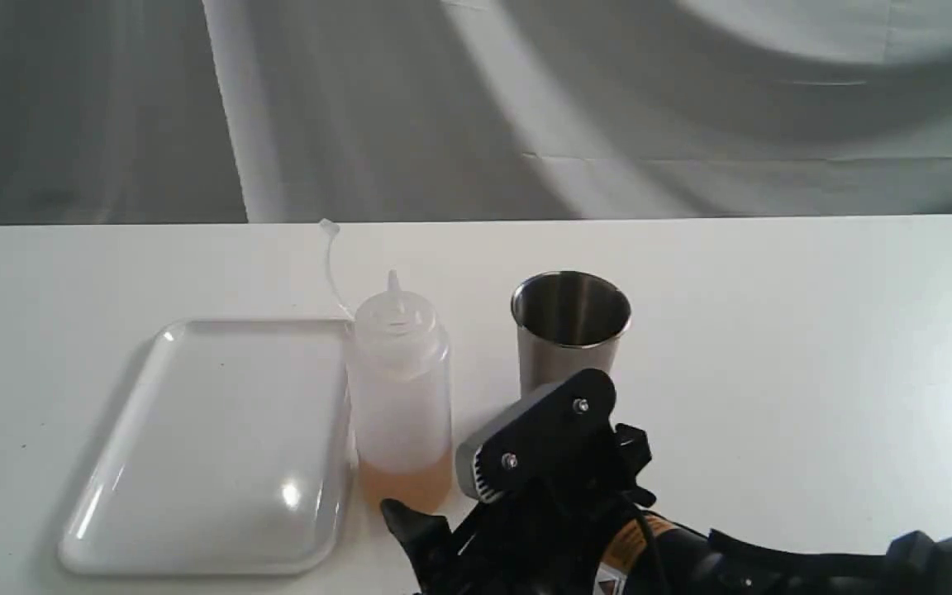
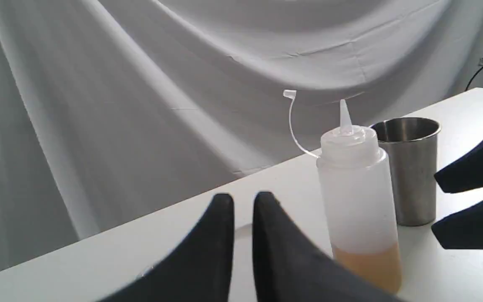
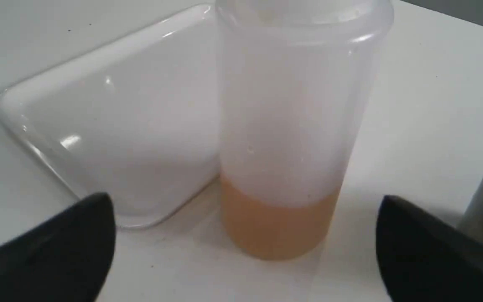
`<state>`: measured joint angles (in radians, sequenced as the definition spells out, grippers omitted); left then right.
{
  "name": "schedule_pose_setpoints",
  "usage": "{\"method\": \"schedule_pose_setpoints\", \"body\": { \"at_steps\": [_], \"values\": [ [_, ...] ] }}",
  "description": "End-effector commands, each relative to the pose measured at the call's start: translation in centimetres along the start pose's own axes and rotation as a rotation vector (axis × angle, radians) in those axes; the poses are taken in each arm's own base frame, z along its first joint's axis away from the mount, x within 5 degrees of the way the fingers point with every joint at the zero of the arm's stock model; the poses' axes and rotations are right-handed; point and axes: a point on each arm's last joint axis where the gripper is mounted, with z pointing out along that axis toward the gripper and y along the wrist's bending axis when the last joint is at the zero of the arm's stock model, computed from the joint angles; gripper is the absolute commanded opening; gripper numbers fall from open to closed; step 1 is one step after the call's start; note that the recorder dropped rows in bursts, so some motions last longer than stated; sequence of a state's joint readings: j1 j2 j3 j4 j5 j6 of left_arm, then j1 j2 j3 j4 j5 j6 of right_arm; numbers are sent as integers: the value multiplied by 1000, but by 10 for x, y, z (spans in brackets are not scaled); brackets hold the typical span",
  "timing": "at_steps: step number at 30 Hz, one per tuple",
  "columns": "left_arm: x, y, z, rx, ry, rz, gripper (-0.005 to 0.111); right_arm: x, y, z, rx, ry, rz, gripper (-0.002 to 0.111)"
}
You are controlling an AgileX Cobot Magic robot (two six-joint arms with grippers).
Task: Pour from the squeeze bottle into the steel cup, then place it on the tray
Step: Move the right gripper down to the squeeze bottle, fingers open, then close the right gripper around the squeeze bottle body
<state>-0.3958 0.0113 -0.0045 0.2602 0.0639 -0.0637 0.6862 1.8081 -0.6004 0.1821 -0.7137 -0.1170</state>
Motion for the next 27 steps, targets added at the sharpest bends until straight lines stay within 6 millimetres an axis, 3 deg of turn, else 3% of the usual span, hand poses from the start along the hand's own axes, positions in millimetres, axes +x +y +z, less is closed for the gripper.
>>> {"method": "schedule_pose_setpoints", "body": {
  "at_steps": [1, 18, 27],
  "values": [
    [1, 0, 0, 0, 1, -5, 8, 1, 0, -1, 2, 1, -2, 85],
    [1, 0, 0, 0, 1, -5, 8, 1, -3, 2, 36, -32, 12, 85],
    [1, 0, 0, 0, 1, -5, 8, 8, 1, 28, 34, -10, 8, 85]
  ]
}}
